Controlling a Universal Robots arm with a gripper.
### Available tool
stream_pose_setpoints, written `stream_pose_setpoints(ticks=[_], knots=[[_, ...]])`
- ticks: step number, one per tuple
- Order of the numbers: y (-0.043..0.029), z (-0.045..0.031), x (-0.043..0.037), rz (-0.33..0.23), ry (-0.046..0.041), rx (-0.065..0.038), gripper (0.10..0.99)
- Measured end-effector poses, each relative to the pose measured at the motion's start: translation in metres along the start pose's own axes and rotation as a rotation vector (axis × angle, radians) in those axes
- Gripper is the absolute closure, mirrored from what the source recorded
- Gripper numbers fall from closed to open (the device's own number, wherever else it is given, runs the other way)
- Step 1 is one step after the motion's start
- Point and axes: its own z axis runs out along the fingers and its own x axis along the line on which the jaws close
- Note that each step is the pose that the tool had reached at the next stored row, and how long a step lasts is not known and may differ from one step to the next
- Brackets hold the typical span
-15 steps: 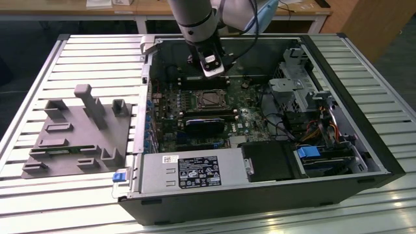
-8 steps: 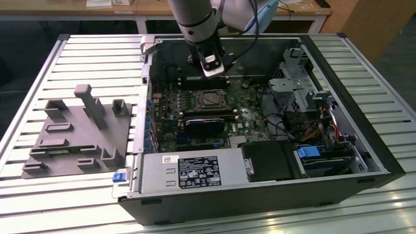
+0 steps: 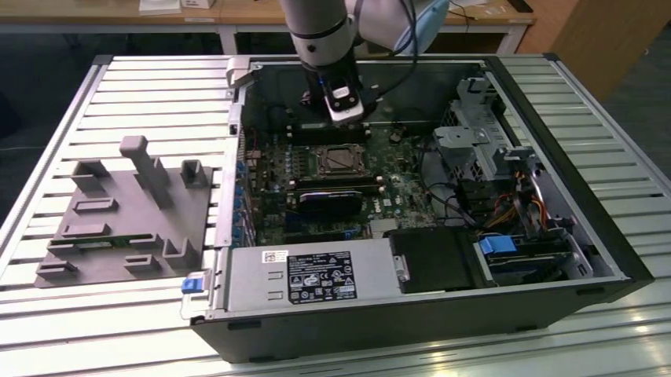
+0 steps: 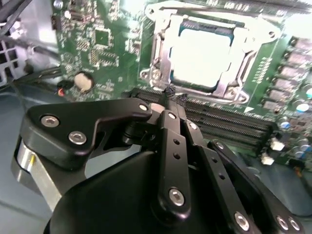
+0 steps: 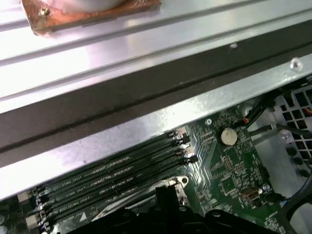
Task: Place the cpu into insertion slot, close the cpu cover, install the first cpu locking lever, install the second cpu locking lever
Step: 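Install the first cpu locking lever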
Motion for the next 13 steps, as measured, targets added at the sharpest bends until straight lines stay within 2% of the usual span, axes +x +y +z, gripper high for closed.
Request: stream_pose_setpoints(ticks=[1, 3, 9, 11, 12, 13], knots=[[0.0005, 0.0003, -0.0010, -0.001, 0.0085, 0.013, 0.984], [0.0014, 0.0009, -0.0030, -0.002, 0.0323, 0.039, 0.984], [0.0044, 0.0031, -0.0104, -0.002, 0.1206, 0.106, 0.984], [0.0054, 0.0039, -0.0127, -0.001, 0.1458, 0.122, 0.984], [0.0057, 0.0043, -0.0136, 0.000, 0.1536, 0.126, 0.984], [0.0056, 0.0043, -0.0142, 0.000, 0.1549, 0.127, 0.984]])
